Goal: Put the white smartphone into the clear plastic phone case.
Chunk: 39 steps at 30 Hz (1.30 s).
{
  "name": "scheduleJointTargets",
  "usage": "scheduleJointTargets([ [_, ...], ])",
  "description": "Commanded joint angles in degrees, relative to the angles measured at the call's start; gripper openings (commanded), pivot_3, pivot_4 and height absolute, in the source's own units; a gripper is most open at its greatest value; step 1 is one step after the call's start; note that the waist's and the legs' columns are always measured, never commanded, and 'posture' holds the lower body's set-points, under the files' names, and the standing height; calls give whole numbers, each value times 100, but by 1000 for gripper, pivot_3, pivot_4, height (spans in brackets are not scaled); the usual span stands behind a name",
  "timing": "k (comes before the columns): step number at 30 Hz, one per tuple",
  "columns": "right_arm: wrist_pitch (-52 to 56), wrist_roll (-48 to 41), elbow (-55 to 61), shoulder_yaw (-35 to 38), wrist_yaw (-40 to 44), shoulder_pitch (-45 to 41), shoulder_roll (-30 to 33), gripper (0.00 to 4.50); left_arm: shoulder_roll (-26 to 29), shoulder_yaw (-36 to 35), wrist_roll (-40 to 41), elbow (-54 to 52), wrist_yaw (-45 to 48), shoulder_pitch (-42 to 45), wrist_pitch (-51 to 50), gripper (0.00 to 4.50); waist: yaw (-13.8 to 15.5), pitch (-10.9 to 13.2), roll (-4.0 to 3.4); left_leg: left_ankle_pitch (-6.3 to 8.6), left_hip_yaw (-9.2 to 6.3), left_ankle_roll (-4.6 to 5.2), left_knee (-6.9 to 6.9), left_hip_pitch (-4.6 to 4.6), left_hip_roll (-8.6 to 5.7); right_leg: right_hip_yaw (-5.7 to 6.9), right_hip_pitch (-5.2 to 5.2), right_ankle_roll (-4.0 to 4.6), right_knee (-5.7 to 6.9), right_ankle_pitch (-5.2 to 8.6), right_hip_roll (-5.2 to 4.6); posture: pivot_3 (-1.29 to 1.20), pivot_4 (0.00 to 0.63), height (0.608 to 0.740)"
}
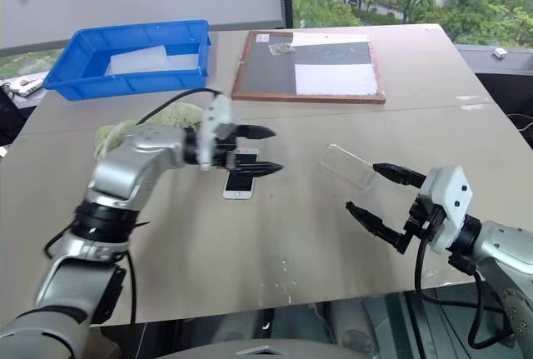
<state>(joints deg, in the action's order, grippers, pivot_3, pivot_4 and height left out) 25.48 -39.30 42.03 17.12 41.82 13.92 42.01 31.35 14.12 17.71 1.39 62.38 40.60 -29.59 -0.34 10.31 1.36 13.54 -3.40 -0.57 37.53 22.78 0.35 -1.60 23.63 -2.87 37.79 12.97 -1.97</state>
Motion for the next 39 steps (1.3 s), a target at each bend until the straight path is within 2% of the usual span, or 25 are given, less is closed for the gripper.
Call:
scheduleJointTargets([
  [1, 234, 81, 304, 190, -159, 174, 180, 4500, -676, 685, -597, 366, -328, 439, 194, 4432, 7, 0, 0, 0, 0, 0, 1, 0, -2, -1, -1, 0, -1, 0, -1, 0, 150, 740],
  [4, 492, 191, 401, 517, -117, 584, 441, 4500, -1217, 1210, -1122, 1054, -385, 890, 441, 4432, -16, 0, 0, 0, 1, 0, 2, 7, -4, -2, 1, 0, -4, 0, -1, 0, 150, 740],
  [7, 737, 167, 361, 885, -174, 912, 517, 4500, -1554, 1397, -1398, 1670, -385, 1234, 662, 4432, -56, 1, 1, 0, 1, 1, 2, 5, -1, -3, 2, -1, -4, 1, 3, 0, 150, 740],
  [11, 846, 202, 475, 1352, -2, 1584, 440, 4500, -1979, 1711, -1861, 2678, -415, 1692, 928, 4432, -29, -1, -1, 0, 0, 1, 0, 1, 2, -3, 1, -2, -3, 2, 6, 0, 150, 740],
  [14, 790, 191, 631, 1429, -31, 1846, 294, 4500, -2250, 1881, -2121, 3379, -210, 1908, 1213, 4432, -46, -1, -1, 0, 1, 1, 1, 6, 0, -3, 1, -4, -9, 2, 5, 0, 150, 740],
  [15, 762, 214, 653, 1413, -56, 1863, 253, 4500, -2280, 1932, -2232, 3566, -168, 1955, 1357, 3919, -52, -1, -1, 1, 2, 1, 1, 8, 0, -4, 2, -4, -11, 2, 5, 0, 150, 740],
  [16, 747, 241, 675, 1390, -79, 1870, 217, 4500, -2292, 1967, -2320, 3714, -102, 1986, 1464, 3676, -52, -1, -1, 1, 3, 1, 1, 7, 0, -5, 2, -5, -12, 2, 5, 0, 150, 740],
  [17, 742, 254, 689, 1364, -102, 1863, 182, 4500, -2302, 1985, -2370, 3838, -3, 2007, 1536, 3227, -44, -1, -1, 1, 3, 1, 1, 8, 0, -5, 2, -5, -12, 2, 5, 0, 150, 740],
  [20, 753, 280, 748, 1218, -185, 1764, 129, 4500, -2327, 1944, -2460, 4226, 153, 2050, 1741, 1625, -39, -1, -1, 1, 1, 1, 1, 6, 1, -2, 2, -4, -11, 3, 5, 0, 150, 740],
  [21, 779, 273, 761, 1184, -207, 1708, 135, 4500, -2350, 1892, -2451, 4316, 148, 2062, 1753, 1333, -41, -2, -2, 1, 0, 1, 1, 5, 1, -2, 1, -4, -11, 3, 5, 0, 150, 740],
  [22, 810, 254, 772, 1162, -223, 1649, 147, 4500, -2366, 1831, -2449, 4369, 125, 2071, 1783, 620, -41, -2, -2, 1, 0, 1, 1, 5, 1, -2, 1, -4, -10, 3, 5, 0, 150, 740],
  [23, 833, 240, 778, 1149, -236, 1610, 157, 4500, -2381, 1781, -2451, 4406, 116, 2077, 1805, 535, -45, -2, -2, 1, 0, 1, 1, 5, 1, -2, 1, -4, -10, 3, 5, 0, 150, 740],
  [24, 851, 227, 789, 1143, -248, 1585, 163, 4500, -2388, 1716, -2432, 4399, 121, 2074, 1803, 260, -43, -2, -2, 1, 0, 1, 1, 6, 2, -2, 1, -5, -11, 3, 5, 0, 150, 740],
  [25, 875, 211, 791, 1129, -255, 1543, 178, 4500, -2387, 1608, -2370, 4339, 138, 2070, 1722, 29, -36, -2, -2, 1, 1, 1, 1, 6, 1, -3, 1, -5, -11, 3, 5, 0, 150, 740],
  [30, 1056, 114, 793, 982, -285, 1194, 291, 4500, -1637, 1041, -1930, 2379, 471, 1573, 662, 29, -131, 0, -4, 1, 2, 1, -5, 3, 6, -7, 5, -4, -5, 3, 8, 0, 150, 740],
  [39, 1135, -8, 601, 673, -157, 602, 363, 4500, -157, 123, -1333, -966, 378, 270, -1054, 29, -52, -1, -5, 0, -2, 1, -5, 4, 4, -2, 3, -3, -5, 3, 3, 0, 150, 740],
])
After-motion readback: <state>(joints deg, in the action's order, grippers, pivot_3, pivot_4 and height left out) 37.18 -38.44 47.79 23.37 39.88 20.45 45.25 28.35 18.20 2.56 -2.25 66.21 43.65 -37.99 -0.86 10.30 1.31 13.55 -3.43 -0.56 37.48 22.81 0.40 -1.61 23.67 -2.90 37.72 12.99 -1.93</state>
